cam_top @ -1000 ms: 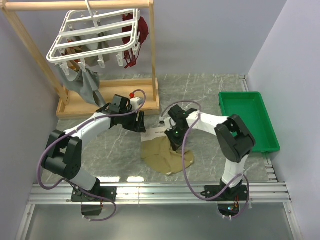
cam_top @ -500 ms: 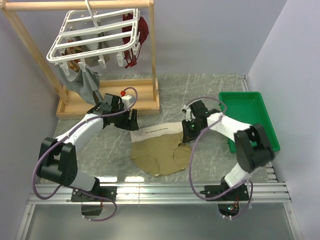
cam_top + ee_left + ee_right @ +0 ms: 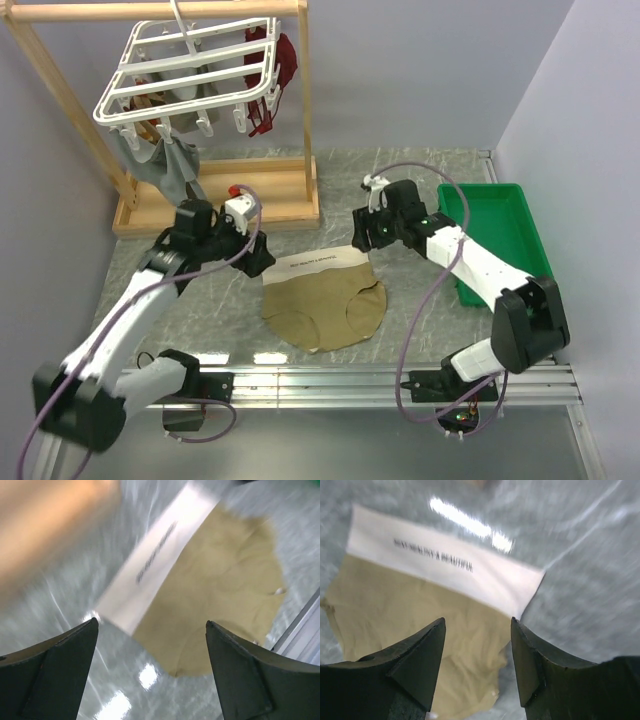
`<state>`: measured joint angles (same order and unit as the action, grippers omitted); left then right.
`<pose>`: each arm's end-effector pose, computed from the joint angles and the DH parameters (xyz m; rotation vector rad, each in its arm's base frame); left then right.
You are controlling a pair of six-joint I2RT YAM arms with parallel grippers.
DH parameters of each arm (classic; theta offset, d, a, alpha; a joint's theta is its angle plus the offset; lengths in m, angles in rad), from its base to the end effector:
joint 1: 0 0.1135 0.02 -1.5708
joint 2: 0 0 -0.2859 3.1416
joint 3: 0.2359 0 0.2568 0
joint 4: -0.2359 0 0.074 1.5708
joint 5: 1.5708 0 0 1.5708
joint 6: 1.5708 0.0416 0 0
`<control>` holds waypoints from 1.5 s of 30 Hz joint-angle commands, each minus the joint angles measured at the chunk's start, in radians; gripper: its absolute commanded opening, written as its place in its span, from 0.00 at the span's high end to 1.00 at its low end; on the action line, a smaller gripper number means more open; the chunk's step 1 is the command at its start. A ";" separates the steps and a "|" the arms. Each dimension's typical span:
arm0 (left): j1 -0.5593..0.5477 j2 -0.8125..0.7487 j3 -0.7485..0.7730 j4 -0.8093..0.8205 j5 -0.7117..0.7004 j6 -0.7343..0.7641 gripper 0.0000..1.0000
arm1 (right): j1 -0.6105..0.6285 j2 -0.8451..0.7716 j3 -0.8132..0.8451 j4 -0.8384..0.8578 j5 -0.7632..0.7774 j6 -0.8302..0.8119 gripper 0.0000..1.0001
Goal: Clip the underwear to the hanger
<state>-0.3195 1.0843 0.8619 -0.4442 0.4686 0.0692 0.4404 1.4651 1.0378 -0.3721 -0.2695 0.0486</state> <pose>0.2129 -0.0902 0.3010 0.6806 2.1266 -0.6597 0.2861 0.1471 0.2672 -0.5966 2.3279 0.5515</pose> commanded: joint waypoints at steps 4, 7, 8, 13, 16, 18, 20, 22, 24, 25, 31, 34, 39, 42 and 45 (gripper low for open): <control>-0.026 -0.167 0.170 0.012 0.064 0.025 0.05 | 0.009 -0.175 0.086 0.272 0.029 -0.153 0.37; -0.026 -0.222 0.281 0.051 -0.005 -0.117 0.01 | 0.009 -0.164 0.189 0.311 -0.023 -0.168 0.37; -0.026 -0.234 0.334 0.079 -0.033 -0.159 0.01 | 0.011 -0.137 0.214 0.321 -0.033 -0.141 0.36; 0.101 -0.173 0.526 0.120 -0.125 -0.420 0.01 | 0.012 -0.005 0.411 0.424 -0.078 0.101 0.32; 0.175 -0.155 0.594 0.188 -0.125 -0.509 0.01 | 0.015 0.081 0.508 0.485 -0.268 0.149 0.35; 0.223 -0.161 0.592 0.223 -0.131 -0.583 0.05 | 0.067 0.103 0.504 0.614 -0.315 0.192 0.40; 0.302 -0.156 0.601 0.208 -0.154 -0.634 0.09 | 0.127 0.109 0.496 0.673 -0.260 0.134 0.42; 0.364 -0.155 0.592 0.176 -0.204 -0.646 0.20 | 0.202 0.119 0.502 0.702 -0.223 0.056 0.40; 0.370 -0.179 0.551 0.186 -0.251 -0.623 0.25 | 0.227 0.155 0.519 0.717 -0.203 0.051 0.36; 0.369 -0.185 0.511 0.190 -0.264 -0.611 0.25 | 0.245 0.165 0.527 0.720 -0.195 0.063 0.34; 0.327 -0.195 0.421 0.237 -0.245 -0.514 0.30 | 0.267 0.233 0.568 0.723 -0.132 0.088 0.28; 0.232 -0.185 0.422 0.265 -0.307 -0.441 0.31 | 0.270 0.250 0.576 0.730 -0.131 0.085 0.28; 0.148 -0.123 0.451 0.303 -0.407 -0.391 0.35 | 0.268 0.276 0.576 0.769 -0.145 0.102 0.28; 0.122 -0.098 0.468 0.323 -0.456 -0.364 0.38 | 0.268 0.284 0.573 0.815 -0.151 0.117 0.29; 0.105 -0.066 0.497 0.322 -0.466 -0.361 0.43 | 0.273 0.302 0.594 0.840 -0.175 0.125 0.30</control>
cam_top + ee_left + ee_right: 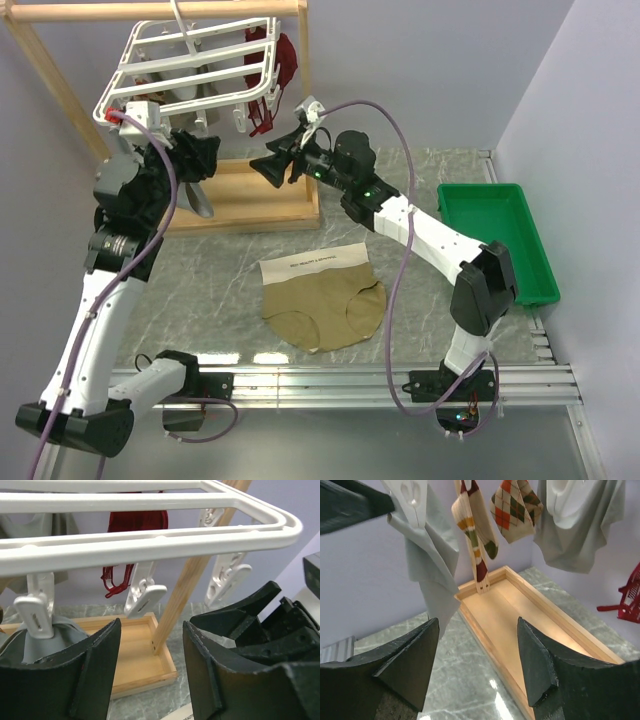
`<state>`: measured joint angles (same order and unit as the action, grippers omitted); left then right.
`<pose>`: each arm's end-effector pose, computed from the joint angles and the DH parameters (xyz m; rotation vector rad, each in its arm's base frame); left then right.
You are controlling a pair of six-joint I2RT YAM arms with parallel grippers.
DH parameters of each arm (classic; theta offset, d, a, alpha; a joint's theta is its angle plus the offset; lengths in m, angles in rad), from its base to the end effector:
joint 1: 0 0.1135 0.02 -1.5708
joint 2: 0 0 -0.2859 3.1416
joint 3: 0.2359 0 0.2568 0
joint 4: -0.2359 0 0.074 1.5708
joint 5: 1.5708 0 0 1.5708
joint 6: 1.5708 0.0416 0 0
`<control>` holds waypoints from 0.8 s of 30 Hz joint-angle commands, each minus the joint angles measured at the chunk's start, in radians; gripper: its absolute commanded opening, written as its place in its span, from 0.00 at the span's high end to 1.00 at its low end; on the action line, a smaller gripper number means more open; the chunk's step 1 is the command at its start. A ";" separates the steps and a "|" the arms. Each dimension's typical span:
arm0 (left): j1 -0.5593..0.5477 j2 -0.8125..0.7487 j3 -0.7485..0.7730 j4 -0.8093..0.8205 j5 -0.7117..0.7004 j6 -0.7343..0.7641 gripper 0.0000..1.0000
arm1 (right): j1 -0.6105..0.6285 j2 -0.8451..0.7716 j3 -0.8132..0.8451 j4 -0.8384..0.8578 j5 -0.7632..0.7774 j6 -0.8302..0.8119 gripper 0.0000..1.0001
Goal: Clip the underwear to the hanger
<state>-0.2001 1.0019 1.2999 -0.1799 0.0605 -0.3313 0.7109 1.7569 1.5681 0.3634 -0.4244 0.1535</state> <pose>0.1972 -0.0426 0.4987 -0.0464 1.4699 -0.4774 0.3220 0.2998 0.4260 -0.7531 1.2853 1.0026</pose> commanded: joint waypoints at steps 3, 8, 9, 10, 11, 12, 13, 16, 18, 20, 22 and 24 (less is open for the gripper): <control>-0.015 0.032 0.079 0.057 -0.082 0.028 0.44 | 0.007 0.042 0.101 0.129 -0.030 0.020 0.30; -0.015 0.032 0.082 0.051 -0.048 0.008 0.49 | 0.024 0.116 0.187 0.187 -0.068 0.026 0.32; -0.015 0.032 0.085 0.045 -0.048 0.006 0.50 | 0.025 0.128 0.202 0.190 -0.085 0.026 0.32; -0.015 0.032 0.087 0.043 -0.045 0.008 0.51 | 0.028 0.153 0.217 0.195 -0.094 0.026 0.32; -0.015 0.030 0.087 0.043 -0.041 0.006 0.52 | 0.030 0.165 0.243 0.206 -0.102 0.026 0.32; -0.015 0.030 0.087 0.048 -0.034 0.006 0.53 | 0.033 0.176 0.256 0.210 -0.109 0.023 0.32; -0.013 0.032 0.090 0.049 -0.025 0.006 0.55 | 0.035 0.196 0.268 0.212 -0.119 0.020 0.32; -0.013 0.035 0.105 0.046 0.002 -0.002 0.60 | 0.041 0.222 0.297 0.232 -0.119 0.003 0.31; -0.012 0.041 0.119 0.034 0.005 -0.009 0.63 | 0.050 0.231 0.320 0.246 -0.106 -0.005 0.31; -0.007 0.049 0.124 0.031 0.013 -0.017 0.64 | 0.058 0.242 0.346 0.244 -0.091 -0.022 0.31; 0.001 0.053 0.130 0.031 0.025 -0.028 0.66 | 0.070 0.250 0.357 0.250 -0.085 -0.042 0.31; 0.004 0.056 0.134 0.026 0.033 -0.034 0.66 | 0.073 0.256 0.377 0.256 -0.082 -0.042 0.32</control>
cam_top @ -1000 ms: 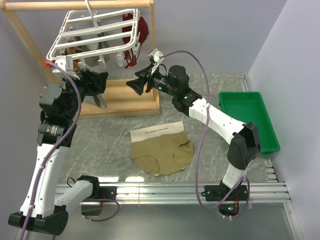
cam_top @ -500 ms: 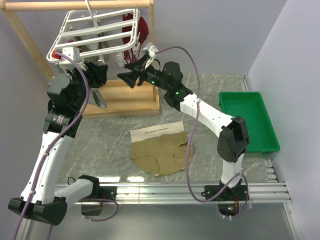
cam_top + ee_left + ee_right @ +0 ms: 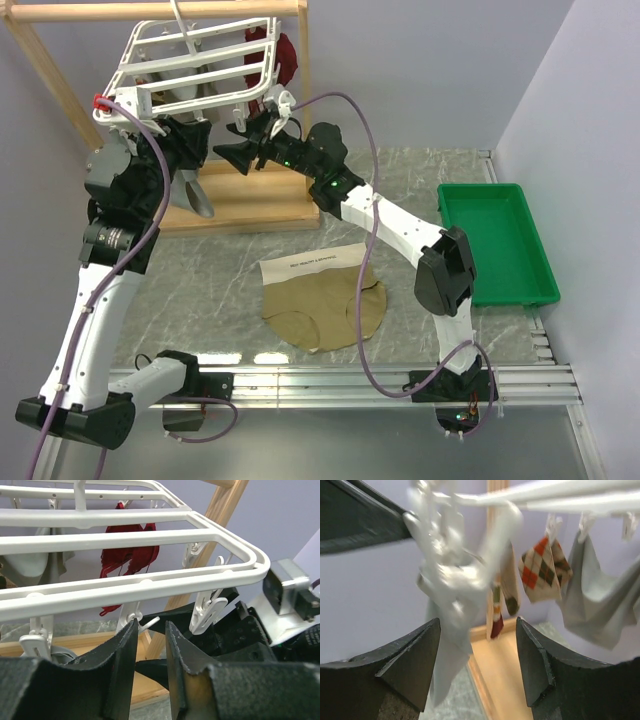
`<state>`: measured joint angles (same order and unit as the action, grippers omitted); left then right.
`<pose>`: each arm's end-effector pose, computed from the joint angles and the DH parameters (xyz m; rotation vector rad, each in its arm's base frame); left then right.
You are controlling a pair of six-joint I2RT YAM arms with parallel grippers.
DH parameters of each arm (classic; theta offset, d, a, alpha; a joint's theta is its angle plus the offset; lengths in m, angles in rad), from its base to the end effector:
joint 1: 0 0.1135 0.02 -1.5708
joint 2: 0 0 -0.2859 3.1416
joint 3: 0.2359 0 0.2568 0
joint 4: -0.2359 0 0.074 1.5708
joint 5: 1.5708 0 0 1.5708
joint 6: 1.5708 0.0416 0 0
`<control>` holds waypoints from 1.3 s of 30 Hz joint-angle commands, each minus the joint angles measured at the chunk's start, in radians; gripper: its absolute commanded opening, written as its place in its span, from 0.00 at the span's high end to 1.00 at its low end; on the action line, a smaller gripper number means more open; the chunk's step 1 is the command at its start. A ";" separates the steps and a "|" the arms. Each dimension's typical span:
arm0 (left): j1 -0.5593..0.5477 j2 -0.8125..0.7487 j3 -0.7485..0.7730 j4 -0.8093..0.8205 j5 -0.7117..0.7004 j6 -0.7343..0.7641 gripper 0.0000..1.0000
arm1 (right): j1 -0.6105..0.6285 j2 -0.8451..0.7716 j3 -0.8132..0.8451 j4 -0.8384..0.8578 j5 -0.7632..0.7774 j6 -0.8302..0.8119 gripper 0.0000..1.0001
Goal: Clip the underwear to the hanger
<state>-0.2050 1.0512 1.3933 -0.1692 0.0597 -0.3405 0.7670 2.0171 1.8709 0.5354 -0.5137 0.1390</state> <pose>0.2021 -0.0446 0.5218 -0.0456 1.4154 -0.4943 0.3466 0.3625 0.4362 -0.8305 1.0119 1.0833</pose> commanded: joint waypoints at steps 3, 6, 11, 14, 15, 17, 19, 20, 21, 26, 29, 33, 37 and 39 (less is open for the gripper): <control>0.012 0.010 0.044 0.007 0.040 -0.031 0.67 | 0.021 0.005 0.091 0.092 0.004 -0.022 0.32; 0.018 0.015 0.041 0.002 0.048 -0.045 0.67 | 0.032 0.012 0.111 0.081 0.012 -0.030 0.33; 0.022 0.018 0.041 0.011 0.064 -0.063 0.68 | 0.063 0.022 0.129 0.049 0.053 -0.061 0.33; 0.024 0.021 0.041 0.011 0.074 -0.071 0.68 | 0.077 0.028 0.137 0.035 0.099 -0.088 0.33; 0.024 0.023 0.041 0.014 0.078 -0.071 0.68 | 0.081 0.032 0.142 0.029 0.110 -0.104 0.33; 0.024 0.023 0.041 0.016 0.084 -0.074 0.68 | 0.090 0.037 0.148 0.023 0.144 -0.125 0.34; 0.024 0.023 0.041 0.016 0.089 -0.078 0.68 | 0.095 0.043 0.148 0.029 0.188 -0.130 0.37; 0.024 0.023 0.039 0.017 0.091 -0.078 0.68 | 0.097 0.043 0.146 0.037 0.205 -0.130 0.41; 0.024 0.021 0.036 0.014 0.091 -0.080 0.68 | 0.095 0.045 0.145 0.044 0.221 -0.130 0.44; 0.041 0.021 0.052 -0.003 0.080 -0.109 0.64 | 0.095 0.037 0.145 0.077 0.239 -0.130 0.82; 0.120 0.039 0.093 -0.044 0.117 -0.182 0.59 | 0.097 0.029 0.146 0.069 0.222 -0.130 1.00; 0.193 0.008 0.089 -0.056 0.158 -0.218 0.52 | 0.094 0.008 0.125 0.074 0.176 -0.130 1.00; 0.199 -0.034 0.050 -0.039 0.207 -0.193 0.46 | 0.084 0.002 0.116 0.058 0.091 -0.092 1.00; 0.199 -0.048 0.015 0.000 0.290 -0.190 0.41 | 0.081 0.000 0.117 0.051 0.043 -0.053 1.00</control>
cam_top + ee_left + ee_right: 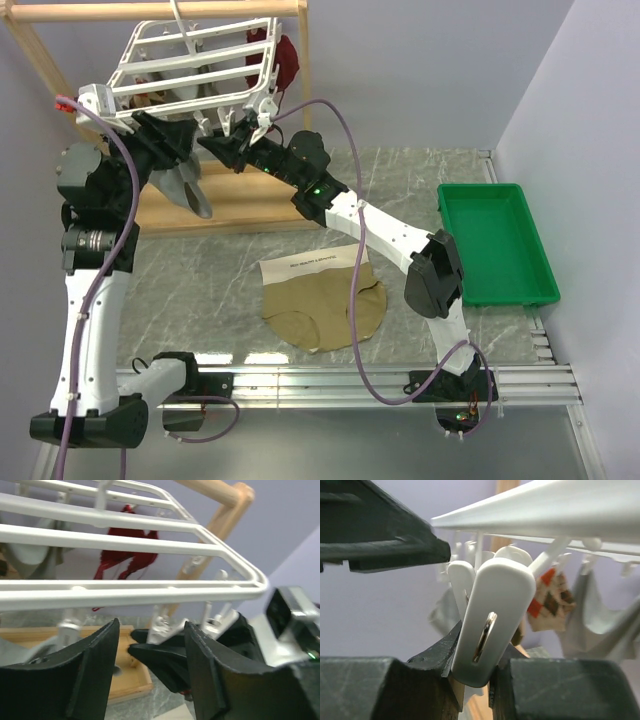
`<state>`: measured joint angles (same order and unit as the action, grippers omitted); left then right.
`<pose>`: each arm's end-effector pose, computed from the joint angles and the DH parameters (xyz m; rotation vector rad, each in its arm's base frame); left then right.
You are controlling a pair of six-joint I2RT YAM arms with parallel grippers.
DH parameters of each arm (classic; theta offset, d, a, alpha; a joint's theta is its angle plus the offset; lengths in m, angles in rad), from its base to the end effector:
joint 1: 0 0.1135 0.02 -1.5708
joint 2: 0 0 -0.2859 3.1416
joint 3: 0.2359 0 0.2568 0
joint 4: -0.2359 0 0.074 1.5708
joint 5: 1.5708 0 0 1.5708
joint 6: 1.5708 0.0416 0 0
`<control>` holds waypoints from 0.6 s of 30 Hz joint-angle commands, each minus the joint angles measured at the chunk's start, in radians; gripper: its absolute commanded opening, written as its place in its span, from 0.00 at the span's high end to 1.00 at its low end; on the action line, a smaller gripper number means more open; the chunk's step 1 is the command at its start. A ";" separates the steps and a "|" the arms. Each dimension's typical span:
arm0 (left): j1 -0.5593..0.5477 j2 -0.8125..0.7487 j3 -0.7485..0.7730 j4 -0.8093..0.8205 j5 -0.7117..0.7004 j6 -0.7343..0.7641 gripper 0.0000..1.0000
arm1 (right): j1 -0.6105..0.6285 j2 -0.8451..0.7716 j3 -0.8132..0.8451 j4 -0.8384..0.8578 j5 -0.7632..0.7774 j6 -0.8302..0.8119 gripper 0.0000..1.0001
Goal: Clip the underwear to the hanger
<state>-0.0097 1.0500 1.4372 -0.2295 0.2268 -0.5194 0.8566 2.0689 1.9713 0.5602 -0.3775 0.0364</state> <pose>0.1993 -0.0113 0.5293 -0.1760 1.4331 -0.5958 0.3236 0.3967 0.4503 -0.7817 0.9103 0.9976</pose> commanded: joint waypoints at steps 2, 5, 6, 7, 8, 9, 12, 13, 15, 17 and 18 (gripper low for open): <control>0.004 -0.054 -0.047 0.117 0.195 -0.007 0.37 | -0.010 -0.052 0.021 0.015 -0.122 0.069 1.00; 0.002 -0.035 -0.022 0.099 0.194 -0.005 0.34 | -0.010 -0.055 0.029 -0.005 -0.162 0.097 1.00; 0.004 -0.016 -0.011 0.084 0.190 -0.001 0.34 | -0.013 -0.055 0.032 -0.009 -0.173 0.103 1.00; 0.004 -0.010 -0.003 0.084 0.190 0.007 0.34 | -0.014 -0.055 0.035 -0.014 -0.182 0.112 1.00; 0.002 -0.005 0.008 0.087 0.189 0.010 0.33 | -0.016 -0.053 0.035 -0.013 -0.199 0.131 1.00; 0.004 0.008 0.014 0.082 0.184 0.016 0.33 | -0.019 -0.052 0.043 -0.014 -0.208 0.137 1.00; 0.002 0.045 0.057 0.046 0.171 0.035 0.33 | -0.022 -0.046 0.058 -0.032 -0.227 0.163 1.00; 0.004 0.051 0.077 0.015 0.160 0.042 0.33 | -0.024 -0.044 0.060 -0.034 -0.231 0.171 1.00; 0.002 0.056 0.080 0.012 0.152 0.051 0.33 | -0.024 -0.046 0.063 -0.042 -0.238 0.168 1.00; 0.004 0.050 0.066 0.021 0.151 0.055 0.33 | -0.024 -0.046 0.061 -0.037 -0.247 0.163 1.00; 0.004 0.048 0.066 0.019 0.151 0.062 0.33 | -0.025 -0.044 0.063 -0.040 -0.250 0.161 1.00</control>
<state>-0.0097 1.1187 1.4639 -0.2176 0.3771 -0.4877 0.8291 2.0686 1.9862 0.5217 -0.5739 0.1787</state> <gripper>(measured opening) 0.671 0.229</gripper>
